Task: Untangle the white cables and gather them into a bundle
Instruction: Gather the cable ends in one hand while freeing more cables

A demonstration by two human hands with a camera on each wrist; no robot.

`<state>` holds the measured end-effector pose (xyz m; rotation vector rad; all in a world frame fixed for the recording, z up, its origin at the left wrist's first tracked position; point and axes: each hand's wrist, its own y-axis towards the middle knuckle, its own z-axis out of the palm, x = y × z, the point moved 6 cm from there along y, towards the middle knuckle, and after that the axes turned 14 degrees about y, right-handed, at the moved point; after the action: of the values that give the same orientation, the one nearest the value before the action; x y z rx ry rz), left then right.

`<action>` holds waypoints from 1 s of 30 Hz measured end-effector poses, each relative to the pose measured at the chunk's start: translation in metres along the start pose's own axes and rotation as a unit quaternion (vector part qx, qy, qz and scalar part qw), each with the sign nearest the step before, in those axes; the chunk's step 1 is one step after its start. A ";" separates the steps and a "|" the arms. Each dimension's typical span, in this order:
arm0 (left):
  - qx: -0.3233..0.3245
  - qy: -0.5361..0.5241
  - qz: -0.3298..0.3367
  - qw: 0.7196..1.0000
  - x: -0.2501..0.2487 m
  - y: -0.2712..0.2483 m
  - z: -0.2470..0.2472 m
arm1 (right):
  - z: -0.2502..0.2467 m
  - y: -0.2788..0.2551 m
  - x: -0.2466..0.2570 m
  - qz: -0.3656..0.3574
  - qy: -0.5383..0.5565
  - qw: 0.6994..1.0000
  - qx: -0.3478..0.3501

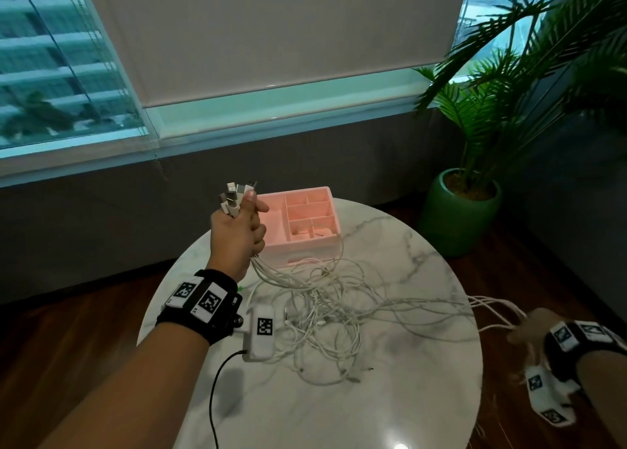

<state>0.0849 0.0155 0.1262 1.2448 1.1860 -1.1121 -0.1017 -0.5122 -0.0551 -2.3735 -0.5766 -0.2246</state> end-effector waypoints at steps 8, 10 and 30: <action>-0.005 -0.047 0.000 0.999 -0.014 -0.001 0.005 | 0.046 -0.088 0.148 -0.321 0.035 0.944 0.060; -0.008 -0.069 -0.008 0.998 -0.015 -0.002 0.008 | 0.069 -0.138 0.196 -0.445 0.064 0.888 0.093; -0.148 -0.231 -0.060 0.960 0.003 0.002 -0.084 | 0.096 -0.125 0.205 -0.461 -0.100 0.875 0.110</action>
<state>0.0839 0.0992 0.1260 0.6430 1.0280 -1.1829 0.0233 -0.2947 0.0073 -1.7390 -1.7151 -0.3010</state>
